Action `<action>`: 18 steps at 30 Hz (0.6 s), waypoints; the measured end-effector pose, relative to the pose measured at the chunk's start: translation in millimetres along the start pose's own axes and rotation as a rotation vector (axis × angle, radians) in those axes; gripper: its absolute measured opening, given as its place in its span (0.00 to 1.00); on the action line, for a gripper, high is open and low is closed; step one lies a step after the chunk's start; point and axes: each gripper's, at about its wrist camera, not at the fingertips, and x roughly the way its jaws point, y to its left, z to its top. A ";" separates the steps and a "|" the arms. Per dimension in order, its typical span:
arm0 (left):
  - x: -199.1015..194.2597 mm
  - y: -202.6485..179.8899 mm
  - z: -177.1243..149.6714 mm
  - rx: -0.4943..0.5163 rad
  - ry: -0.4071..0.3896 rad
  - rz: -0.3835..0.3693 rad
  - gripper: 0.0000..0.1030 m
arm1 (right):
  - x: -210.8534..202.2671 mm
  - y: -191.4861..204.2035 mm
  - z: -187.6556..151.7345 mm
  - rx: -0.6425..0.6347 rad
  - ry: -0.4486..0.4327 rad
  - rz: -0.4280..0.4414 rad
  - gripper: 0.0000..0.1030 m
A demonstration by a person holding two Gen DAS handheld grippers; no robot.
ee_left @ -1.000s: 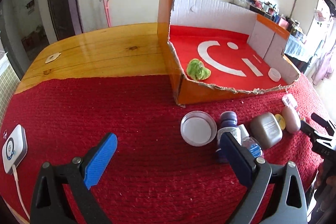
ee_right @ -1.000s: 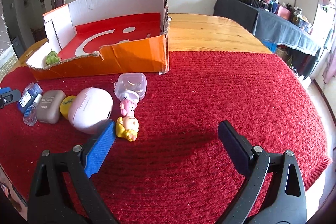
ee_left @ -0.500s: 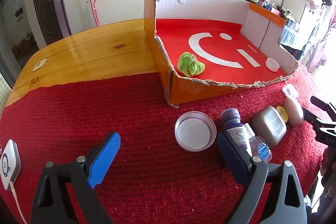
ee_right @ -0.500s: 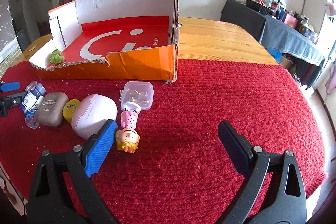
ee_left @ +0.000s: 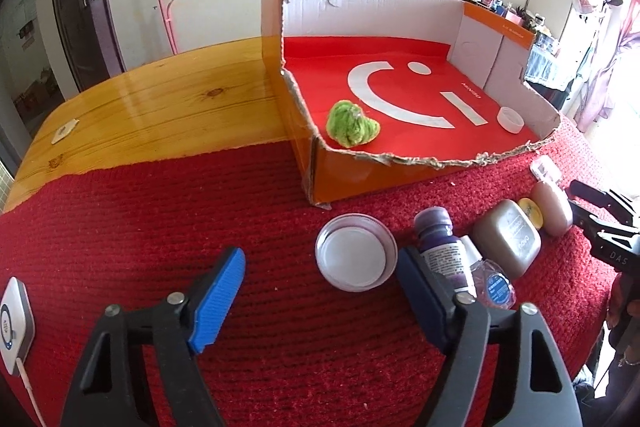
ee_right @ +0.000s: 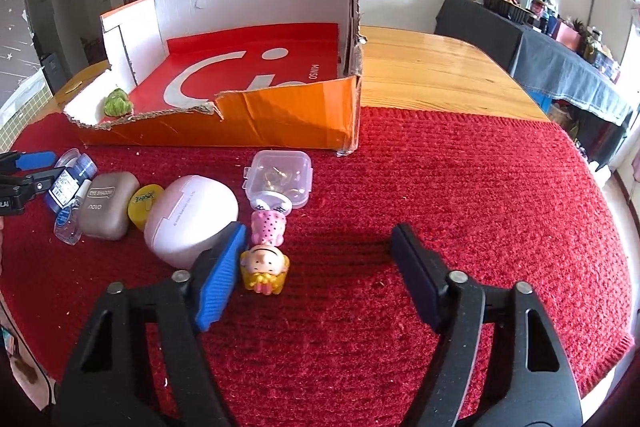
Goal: Organize objects
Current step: 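Grasp the clear round lid with the left tool while the right tool grasps the pink doll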
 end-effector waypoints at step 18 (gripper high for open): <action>-2.6 -20.0 -7.9 0.052 -0.043 -0.009 0.41 | -3.1 9.8 -4.6 -0.042 -0.030 0.049 0.32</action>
